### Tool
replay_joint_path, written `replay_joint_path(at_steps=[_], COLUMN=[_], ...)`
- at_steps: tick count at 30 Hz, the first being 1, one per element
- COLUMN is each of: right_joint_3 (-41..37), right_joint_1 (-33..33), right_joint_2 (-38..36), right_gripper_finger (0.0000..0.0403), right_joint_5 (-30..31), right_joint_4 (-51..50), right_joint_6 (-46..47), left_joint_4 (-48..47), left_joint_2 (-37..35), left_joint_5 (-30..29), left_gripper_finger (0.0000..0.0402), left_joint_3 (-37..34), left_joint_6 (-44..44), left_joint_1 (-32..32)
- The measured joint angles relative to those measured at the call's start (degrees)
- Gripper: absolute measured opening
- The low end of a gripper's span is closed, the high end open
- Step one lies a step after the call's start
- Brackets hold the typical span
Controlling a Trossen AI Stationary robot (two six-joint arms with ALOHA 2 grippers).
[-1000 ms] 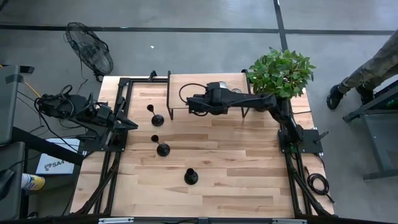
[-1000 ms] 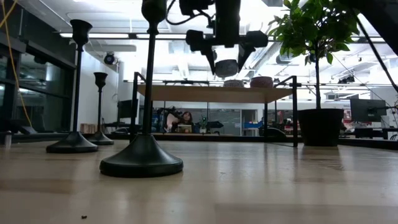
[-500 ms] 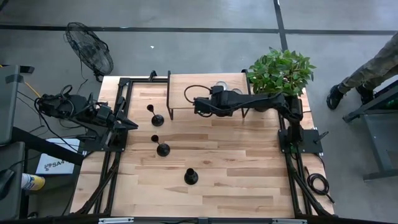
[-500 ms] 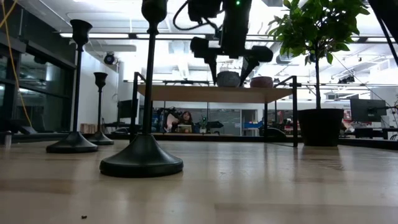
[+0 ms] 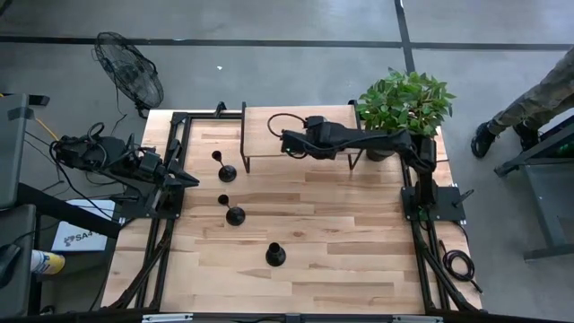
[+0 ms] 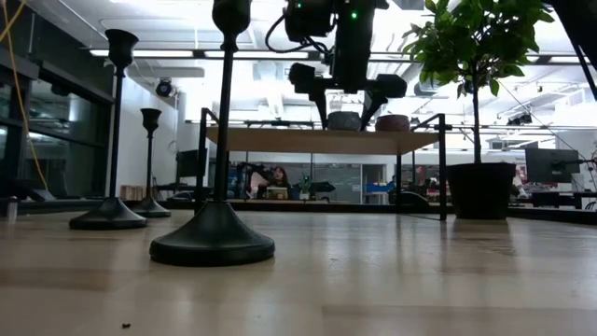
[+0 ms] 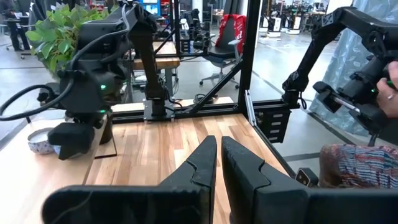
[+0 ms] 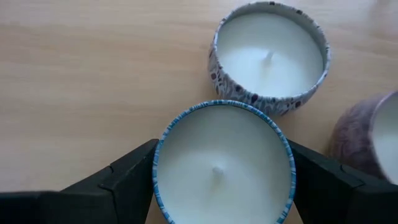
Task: Pick & Place candle stick holders
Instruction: Put the blue scented candle on the shelf
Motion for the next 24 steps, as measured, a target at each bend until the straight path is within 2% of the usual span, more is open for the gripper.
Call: replay_joint_path(at_steps=[24], right_joint_3=[0.00], right_joint_1=[-3.81], right_joint_2=[0.03], right_gripper_finger=[0.0297], right_joint_5=[-0.39], right_joint_4=[-0.02], right_joint_6=[-1.94], left_joint_4=[0.00], left_joint_2=[-0.01], left_joint_5=[0.00], left_gripper_finger=[0.0026], left_joint_3=[0.00], left_joint_6=[0.00], left_joint_1=[-0.01])
